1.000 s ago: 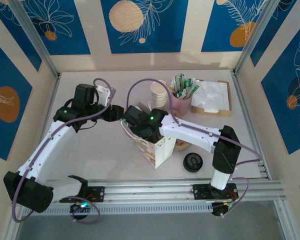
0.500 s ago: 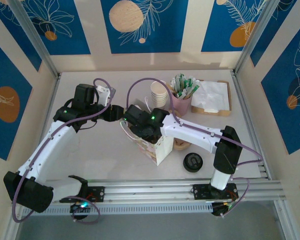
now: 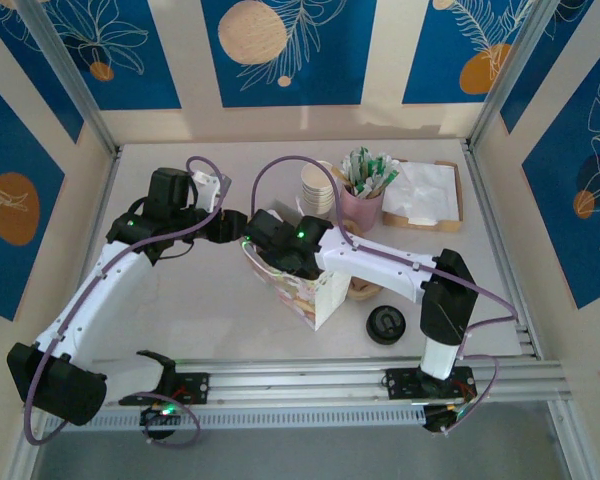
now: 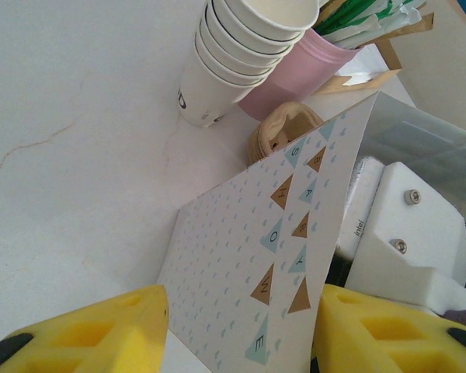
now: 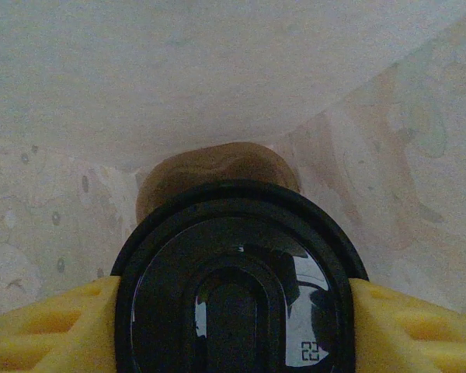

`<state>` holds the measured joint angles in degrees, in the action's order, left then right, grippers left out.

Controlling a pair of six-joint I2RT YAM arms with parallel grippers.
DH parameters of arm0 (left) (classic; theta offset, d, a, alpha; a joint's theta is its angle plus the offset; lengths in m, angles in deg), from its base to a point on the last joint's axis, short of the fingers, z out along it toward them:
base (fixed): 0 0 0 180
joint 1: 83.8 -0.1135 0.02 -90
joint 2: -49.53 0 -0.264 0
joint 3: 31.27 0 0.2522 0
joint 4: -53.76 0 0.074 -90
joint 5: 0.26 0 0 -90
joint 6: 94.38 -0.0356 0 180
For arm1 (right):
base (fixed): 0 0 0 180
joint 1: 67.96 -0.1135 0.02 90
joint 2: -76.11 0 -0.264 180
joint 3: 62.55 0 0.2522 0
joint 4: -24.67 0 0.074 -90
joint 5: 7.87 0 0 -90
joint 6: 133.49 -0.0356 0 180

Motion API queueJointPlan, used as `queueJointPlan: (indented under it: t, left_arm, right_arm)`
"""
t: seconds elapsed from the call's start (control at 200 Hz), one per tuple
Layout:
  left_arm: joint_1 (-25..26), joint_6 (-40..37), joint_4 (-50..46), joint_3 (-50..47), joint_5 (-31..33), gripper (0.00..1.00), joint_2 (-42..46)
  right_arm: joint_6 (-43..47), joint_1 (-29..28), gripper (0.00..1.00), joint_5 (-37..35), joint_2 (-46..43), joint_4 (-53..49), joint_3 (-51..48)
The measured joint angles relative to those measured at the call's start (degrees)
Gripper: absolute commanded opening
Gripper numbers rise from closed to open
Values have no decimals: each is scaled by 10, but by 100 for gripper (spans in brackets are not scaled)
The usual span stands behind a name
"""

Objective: Pack the takeout coffee

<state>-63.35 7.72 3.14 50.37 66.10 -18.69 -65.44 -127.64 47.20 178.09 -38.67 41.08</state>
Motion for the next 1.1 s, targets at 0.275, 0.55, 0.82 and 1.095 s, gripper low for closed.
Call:
queueJointPlan:
  t: [0.275, 0.55, 0.82, 1.095]
  left_arm:
    - [0, 6, 0, 0, 2, 51, 7]
    - [0, 10, 0, 0, 4, 51, 7]
    - [0, 15, 14, -11, 12, 50, 8]
    - [0, 15, 19, -14, 14, 50, 8]
  right_arm:
    - [-1, 5, 45, 9, 0, -2, 2]
    - [-7, 12, 45, 22, -5, 23, -13]
    - [-22, 24, 45, 36, -7, 33, -16]
    - [-37, 26, 45, 31, 20, 54, -10]
